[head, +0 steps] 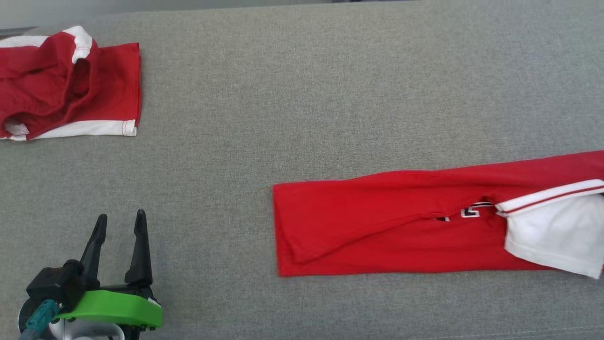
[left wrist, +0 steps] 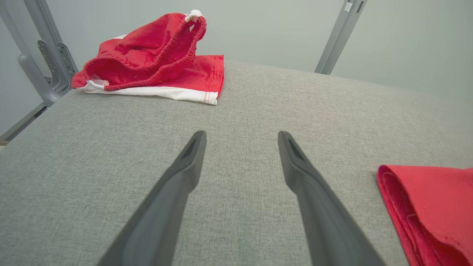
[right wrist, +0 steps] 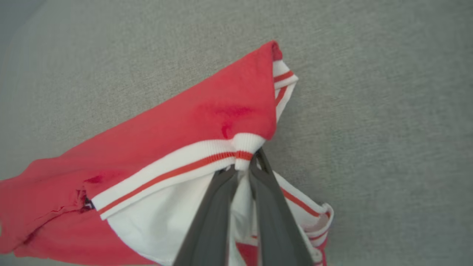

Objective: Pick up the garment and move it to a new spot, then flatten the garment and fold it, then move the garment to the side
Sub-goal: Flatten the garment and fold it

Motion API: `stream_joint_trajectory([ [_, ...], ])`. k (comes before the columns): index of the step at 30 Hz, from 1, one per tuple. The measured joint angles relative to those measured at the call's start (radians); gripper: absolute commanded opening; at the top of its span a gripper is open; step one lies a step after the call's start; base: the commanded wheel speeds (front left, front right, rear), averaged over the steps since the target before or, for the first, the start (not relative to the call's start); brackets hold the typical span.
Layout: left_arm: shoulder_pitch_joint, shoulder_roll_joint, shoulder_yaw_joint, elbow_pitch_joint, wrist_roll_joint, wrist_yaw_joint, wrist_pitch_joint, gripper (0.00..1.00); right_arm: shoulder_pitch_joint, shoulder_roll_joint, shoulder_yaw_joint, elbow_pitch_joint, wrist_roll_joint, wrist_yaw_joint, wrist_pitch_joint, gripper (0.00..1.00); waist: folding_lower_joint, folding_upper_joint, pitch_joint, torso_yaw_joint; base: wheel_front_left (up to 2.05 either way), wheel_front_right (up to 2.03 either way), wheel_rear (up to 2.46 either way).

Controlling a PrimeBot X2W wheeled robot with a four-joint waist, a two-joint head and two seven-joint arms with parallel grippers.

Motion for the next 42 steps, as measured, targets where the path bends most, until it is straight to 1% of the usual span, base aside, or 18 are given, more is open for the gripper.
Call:
stream_joint_trajectory([
  [2, 0.014, -0.014, 0.017, 0.016, 0.012, -0.017, 0.0, 1.0, 0.024, -0.028, -0.061, 0.029, -0.007, 0.0, 0.003, 0.0, 0.0, 0.0, -0.02, -0.003, 0.0, 0.0, 0.0],
  [8, 0.051, -0.058, 0.045, 0.034, 0.044, -0.058, 0.0, 1.0, 0.089, -0.072, -0.249, 0.07, -0.029, 0.0, 0.047, 0.0, 0.0, 0.0, -0.067, -0.013, 0.0, 0.0, 0.0],
  [11, 0.062, -0.062, 0.061, 0.04, 0.058, -0.069, 0.0, 1.0, 0.089, -0.049, -0.289, 0.01, -0.029, 0.0, 0.086, 0.0, 0.0, 0.0, -0.075, -0.025, 0.0, 0.0, 0.0],
  [13, 0.063, -0.067, 0.071, 0.041, 0.069, -0.078, 0.0, 1.0, 0.084, -0.004, -0.282, -0.075, -0.004, 0.0, 0.12, 0.0, 0.0, 0.0, -0.075, -0.036, 0.0, 0.0, 0.0],
  [16, 0.061, -0.074, 0.081, 0.042, 0.091, -0.09, 0.0, 1.0, 0.088, 0.086, -0.235, -0.246, 0.039, -0.001, 0.159, 0.0, 0.0, 0.0, -0.071, -0.048, 0.0, 0.0, 0.0],
  [19, 0.058, -0.084, 0.089, 0.044, 0.105, -0.095, 0.0, 1.0, 0.133, 0.183, -0.153, -0.423, 0.054, 0.0, 0.197, 0.0, 0.0, 0.0, -0.064, -0.057, 0.0, 0.0, 0.0],
  [22, 0.052, -0.091, 0.091, 0.046, 0.113, -0.104, 0.0, 1.0, 0.174, 0.269, -0.073, -0.543, 0.042, -0.001, 0.214, 0.0, 0.0, 0.0, -0.055, -0.069, 0.0, 0.0, 0.0],
  [24, 0.042, -0.092, 0.089, 0.052, 0.118, -0.108, 0.0, 1.0, 0.168, 0.317, -0.017, -0.586, 0.003, 0.0, 0.199, 0.0, 0.0, 0.0, -0.048, -0.077, 0.0, 0.0, 0.0],
  [27, 0.028, -0.097, 0.087, 0.057, 0.123, -0.114, 0.0, 1.0, 0.148, 0.402, 0.059, -0.587, -0.062, -0.001, 0.15, 0.0, 0.0, 0.0, -0.039, -0.091, 0.0, 0.0, 0.0],
  [31, -0.001, -0.107, 0.078, 0.069, 0.131, -0.12, 0.0, 1.0, 0.103, 0.532, 0.136, -0.51, -0.155, -0.001, 0.047, 0.0, 0.0, 0.0, -0.022, -0.099, 0.0, 0.0, 0.0],
  [32, -0.009, -0.109, 0.077, 0.074, 0.132, -0.121, 0.0, 1.0, 0.1, 0.544, 0.166, -0.49, -0.179, -0.001, 0.028, 0.0, 0.0, 0.0, -0.018, -0.099, 0.0, 0.0, 0.0],
  [34, -0.019, -0.113, 0.074, 0.079, 0.136, -0.123, 0.0, 1.0, 0.088, 0.572, 0.191, -0.443, -0.216, -0.001, -0.043, 0.0, 0.0, 0.0, -0.012, -0.098, 0.0, 0.0, 0.0],
  [37, -0.023, -0.119, 0.067, 0.09, 0.139, -0.13, 0.0, 1.0, 0.06, 0.584, 0.235, -0.387, -0.239, -0.001, -0.118, 0.0, 0.0, 0.0, -0.006, -0.092, 0.0, 0.0, 0.0],
  [42, -0.023, -0.122, 0.063, 0.103, 0.141, -0.134, 0.0, 1.0, 0.011, 0.594, 0.285, -0.309, -0.293, -0.001, -0.192, 0.0, 0.0, 0.0, -0.004, -0.088, 0.0, 0.0, 0.0],
])
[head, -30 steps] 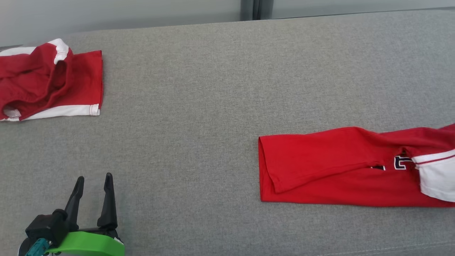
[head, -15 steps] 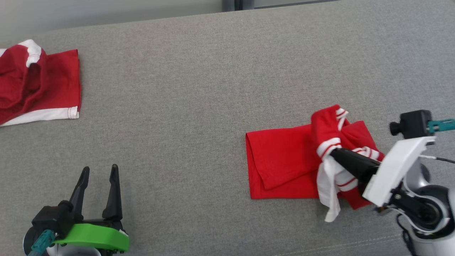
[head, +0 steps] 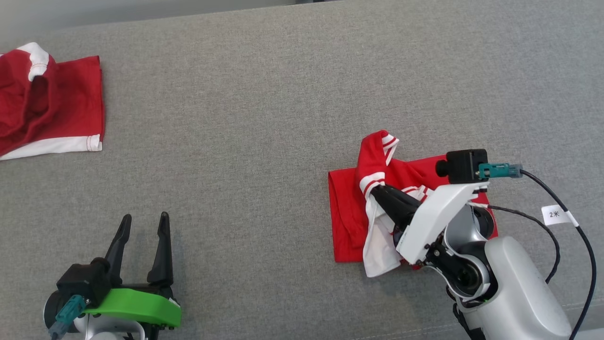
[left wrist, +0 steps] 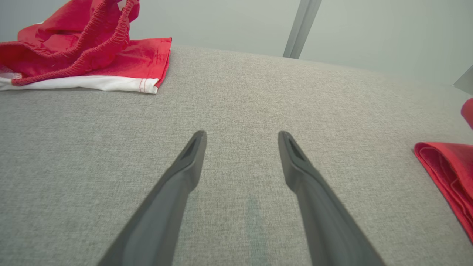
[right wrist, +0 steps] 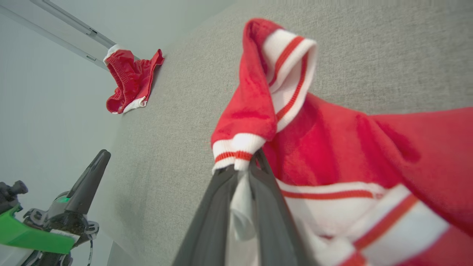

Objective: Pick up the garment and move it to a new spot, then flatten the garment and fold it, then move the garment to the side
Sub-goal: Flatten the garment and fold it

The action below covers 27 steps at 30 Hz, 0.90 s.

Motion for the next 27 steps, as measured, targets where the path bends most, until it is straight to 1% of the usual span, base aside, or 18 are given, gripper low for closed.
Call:
stream_joint_trajectory([
  [5, -0.001, -0.001, -0.001, 0.006, 0.0, -0.001, 0.0, 1.0, -0.036, 0.001, 0.029, 0.048, -0.043, 0.0, -0.024, 0.0, 0.0, 0.0, 0.002, 0.002, 0.0, 0.0, 0.0],
  [6, -0.002, -0.001, -0.002, 0.007, 0.0, -0.002, 0.0, 1.0, -0.043, 0.001, 0.038, 0.056, -0.051, 0.0, -0.025, 0.05, 0.0, 0.0, 0.002, 0.003, 0.0, 0.0, 0.0],
  [7, -0.004, -0.001, -0.003, 0.009, 0.0, -0.002, 0.0, 1.0, -0.05, 0.001, 0.047, 0.065, -0.061, 0.0, -0.024, 0.36, 0.0, 0.0, 0.002, 0.003, 0.0, 0.0, 0.0],
  [8, -0.007, -0.002, -0.003, 0.011, 0.0, -0.004, 0.0, 1.0, -0.055, 0.001, 0.057, 0.07, -0.067, 0.0, -0.024, 1.0, 0.0, 0.0, 0.002, 0.004, 0.0, 0.0, 0.0],
  [10, -0.01, -0.003, -0.004, 0.015, 0.0, -0.005, 0.0, 1.0, -0.063, 0.001, 0.079, 0.074, -0.069, 0.0, -0.018, 1.0, 0.0, 0.0, 0.002, 0.004, 0.0, 0.0, 0.0],
  [13, -0.01, -0.003, -0.004, 0.019, 0.0, -0.005, 0.0, 1.0, -0.071, 0.002, 0.084, 0.054, -0.076, 0.0, -0.019, 1.0, 0.0, 0.0, 0.0, 0.004, 0.0, 0.0, 0.0],
  [15, -0.01, -0.003, -0.003, 0.02, -0.002, -0.005, 0.0, 1.0, -0.071, -0.007, 0.08, 0.012, -0.076, 0.0, -0.018, 1.0, 0.0, 0.0, -0.003, 0.005, 0.0, 0.0, 0.0],
  [16, -0.008, -0.003, 0.002, 0.019, -0.003, -0.005, 0.0, 1.0, -0.069, -0.021, 0.063, -0.067, -0.061, 0.0, -0.007, 1.0, 0.0, 0.0, -0.006, 0.006, 0.0, 0.0, 0.0],
  [18, -0.004, -0.003, 0.009, 0.014, -0.005, -0.005, 0.0, 1.0, -0.059, -0.032, 0.021, -0.156, -0.028, 0.0, 0.019, 1.0, 0.0, 0.0, -0.008, 0.007, 0.0, 0.0, 0.0],
  [19, 0.001, -0.003, 0.01, 0.01, -0.005, -0.004, 0.0, 1.0, -0.047, -0.048, -0.008, -0.198, -0.022, 0.0, 0.037, 1.0, 0.0, 0.0, -0.007, 0.007, 0.0, 0.0, 0.0],
  [21, 0.006, -0.004, 0.013, 0.003, -0.005, -0.004, 0.0, 1.0, -0.018, -0.101, -0.089, -0.261, -0.024, 0.0, 0.082, 1.0, 0.0, 0.0, -0.002, 0.007, 0.0, 0.0, 0.0],
  [24, 0.006, -0.007, 0.015, -0.016, -0.005, -0.003, 0.0, 1.0, 0.041, -0.188, -0.213, -0.293, -0.05, 0.0, 0.164, 1.0, 0.0, 0.0, 0.01, 0.006, 0.0, 0.0, 0.0],
  [27, 0.005, -0.01, 0.016, -0.021, -0.004, -0.004, 0.0, 1.0, 0.104, -0.235, -0.29, -0.298, -0.045, 0.0, 0.249, 1.0, 0.0, 0.0, 0.025, 0.005, 0.0, 0.0, 0.0],
])
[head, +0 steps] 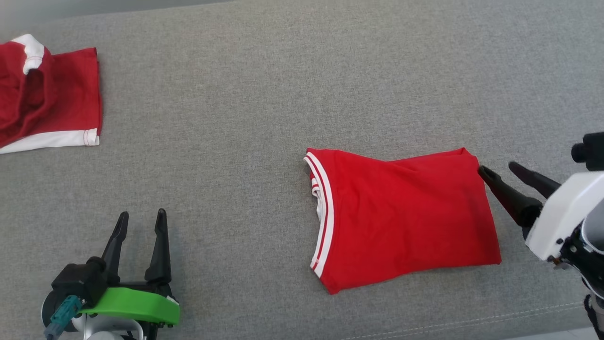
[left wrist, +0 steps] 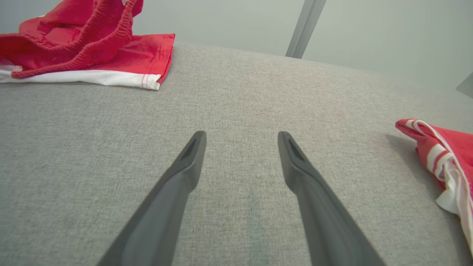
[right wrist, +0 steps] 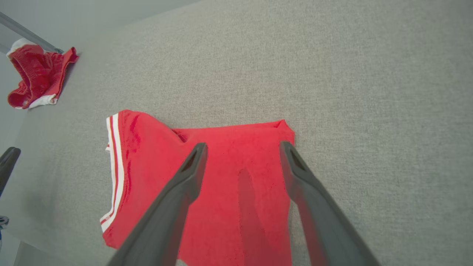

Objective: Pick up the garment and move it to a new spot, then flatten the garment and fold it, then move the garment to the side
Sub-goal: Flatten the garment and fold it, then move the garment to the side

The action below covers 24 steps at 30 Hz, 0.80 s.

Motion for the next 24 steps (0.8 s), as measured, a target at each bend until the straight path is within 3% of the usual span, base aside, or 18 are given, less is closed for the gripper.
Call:
stream_joint_trajectory([
  [3, -0.002, -0.002, 0.002, -0.001, 0.0, -0.002, 0.0, 1.0, 0.051, -0.036, -0.032, -0.005, 0.009, 0.0, 0.067, 1.0, 0.0, 0.0, 0.015, -0.004, 0.0, 0.0, 0.0],
  [10, -0.022, -0.012, -0.001, 0.002, 0.009, -0.01, 0.0, 1.0, 0.079, -0.046, -0.035, 0.0, 0.027, 0.0, 0.145, 1.0, 0.0, 0.0, 0.042, -0.009, 0.0, 0.0, 0.0],
  [16, -0.047, -0.017, -0.007, 0.008, 0.015, -0.018, 0.0, 1.0, 0.019, -0.037, -0.013, 0.123, -0.027, 0.0, 0.146, 1.0, 0.0, 0.0, 0.065, 0.003, 0.0, 0.0, 0.0],
  [19, -0.058, -0.022, -0.011, 0.013, 0.022, -0.02, 0.0, 1.0, -0.038, 0.003, 0.006, 0.205, -0.027, 0.0, 0.134, 1.0, 0.0, 0.0, 0.072, 0.016, 0.0, 0.0, 0.0],
  [20, -0.062, -0.023, -0.013, 0.015, 0.022, -0.021, 0.0, 1.0, -0.053, 0.012, 0.007, 0.231, -0.027, 0.0, 0.127, 0.65, 0.0, 0.0, 0.073, 0.02, 0.0, 0.0, 0.0],
  [21, -0.065, -0.024, -0.013, 0.016, 0.023, -0.023, 0.0, 1.0, -0.067, 0.013, 0.012, 0.249, -0.021, 0.0, 0.127, 0.0, 0.0, 0.0, 0.074, 0.024, 0.0, 0.0, 0.0],
  [24, -0.066, -0.027, -0.011, 0.018, 0.025, -0.024, 0.0, 1.0, -0.088, 0.016, 0.024, 0.284, 0.012, 0.0, 0.118, 0.0, 0.0, 0.0, 0.074, 0.032, 0.0, 0.0, 0.0],
])
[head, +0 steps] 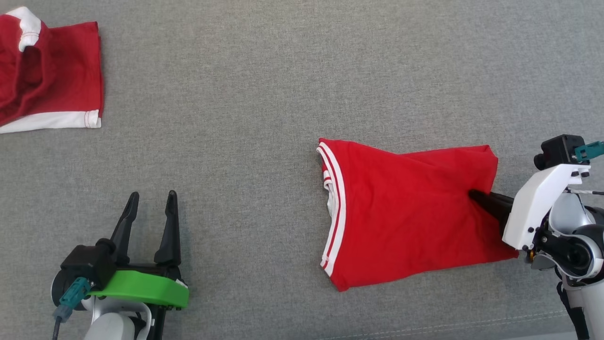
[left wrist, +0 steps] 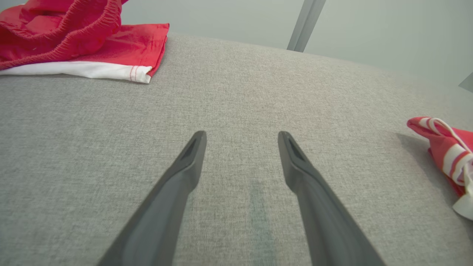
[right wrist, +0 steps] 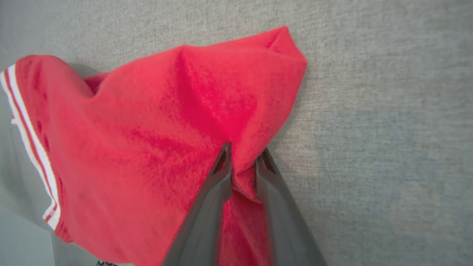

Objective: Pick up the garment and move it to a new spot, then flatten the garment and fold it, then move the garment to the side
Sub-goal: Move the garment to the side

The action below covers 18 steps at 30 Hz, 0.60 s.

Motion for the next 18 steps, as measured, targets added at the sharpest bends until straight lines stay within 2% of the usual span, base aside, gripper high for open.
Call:
stream_joint_trajectory([
  [9, 0.017, 0.013, 0.022, -0.023, 0.015, 0.0, 0.0, 1.0, -0.001, -0.016, 0.026, 0.022, 0.066, 0.0, -0.061, 0.0, 0.0, 0.0, -0.015, -0.048, 0.0, 0.0, 0.0],
  [18, 0.031, 0.055, 0.022, -0.086, 0.031, 0.011, 0.035, 1.0, 0.003, -0.013, 0.041, 0.086, 0.09, 0.0, -0.142, 0.0, 0.0, 0.0, -0.031, -0.179, 0.0, 0.0, 0.0],
])
